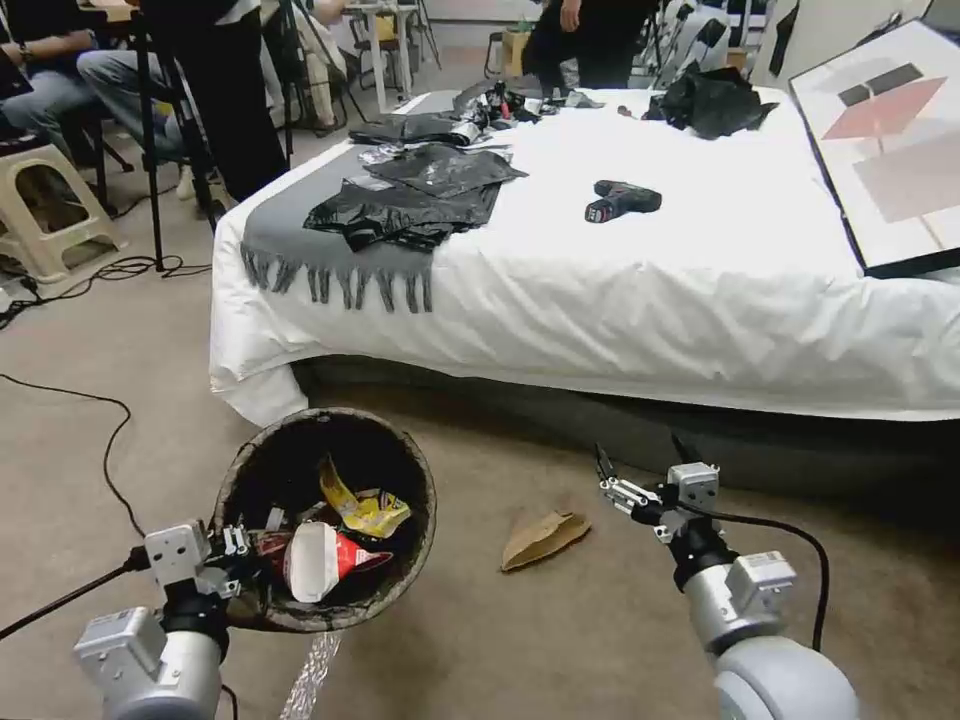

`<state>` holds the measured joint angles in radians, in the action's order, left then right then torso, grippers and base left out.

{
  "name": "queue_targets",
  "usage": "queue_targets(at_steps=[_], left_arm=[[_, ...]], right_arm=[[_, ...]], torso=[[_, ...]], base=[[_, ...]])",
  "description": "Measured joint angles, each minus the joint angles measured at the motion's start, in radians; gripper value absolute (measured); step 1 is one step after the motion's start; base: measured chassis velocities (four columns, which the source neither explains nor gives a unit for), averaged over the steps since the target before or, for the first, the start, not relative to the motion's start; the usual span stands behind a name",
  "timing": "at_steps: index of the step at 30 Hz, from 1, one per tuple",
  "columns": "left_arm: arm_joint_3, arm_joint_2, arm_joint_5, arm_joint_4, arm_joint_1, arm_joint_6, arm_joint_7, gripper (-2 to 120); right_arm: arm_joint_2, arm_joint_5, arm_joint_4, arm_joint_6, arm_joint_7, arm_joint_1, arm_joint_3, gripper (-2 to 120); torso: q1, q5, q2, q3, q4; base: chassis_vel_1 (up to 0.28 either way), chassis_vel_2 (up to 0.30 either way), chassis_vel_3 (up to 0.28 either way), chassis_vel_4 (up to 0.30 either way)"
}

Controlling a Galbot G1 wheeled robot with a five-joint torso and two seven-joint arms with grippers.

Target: Pick up the trash bin, then pick up the garbage from the floor and place it into the trash bin.

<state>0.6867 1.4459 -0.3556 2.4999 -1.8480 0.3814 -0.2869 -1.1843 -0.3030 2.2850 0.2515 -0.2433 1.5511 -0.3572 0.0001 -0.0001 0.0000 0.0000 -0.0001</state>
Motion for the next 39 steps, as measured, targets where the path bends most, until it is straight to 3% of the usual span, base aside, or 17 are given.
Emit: queue_targets(at_steps=[11,19,23,39], left_arm=[[0.004,-0.002,-0.001,0.000,-0.004,0.000,0.000,3],[0.005,-0.001,-0.001,0.000,-0.006,0.000,0.000,3],[0.005,0.000,-0.002,0.000,-0.007,0.000,0.000,3],[0.007,0.002,-0.004,0.000,-0.005,-0.002,-0.001,3]], right_arm=[[0.040,-0.178,-0.142,0.077,-0.178,-0.153,0.144,100],[0.051,-0.233,-0.237,0.088,-0.202,-0.241,0.201,100],[0.058,-0.273,-0.404,0.092,-0.216,-0.376,0.281,100],[-0.006,-0.328,-0.791,0.108,-0.223,-0.594,0.409,100]], torso=[[0.000,0.0000,0.000,0.000,0.0002],[0.000,0.0000,0.000,0.000,0.0001],[0.000,0.0000,0.000,0.000,0.0002],[0.000,0.0001,0.000,0.000,0.0001]], base=[[0.000,0.000,0.000,0.000],[0.000,0.000,0.000,0.000],[0.000,0.000,0.000,0.000],[0.000,0.000,0.000,0.000]])
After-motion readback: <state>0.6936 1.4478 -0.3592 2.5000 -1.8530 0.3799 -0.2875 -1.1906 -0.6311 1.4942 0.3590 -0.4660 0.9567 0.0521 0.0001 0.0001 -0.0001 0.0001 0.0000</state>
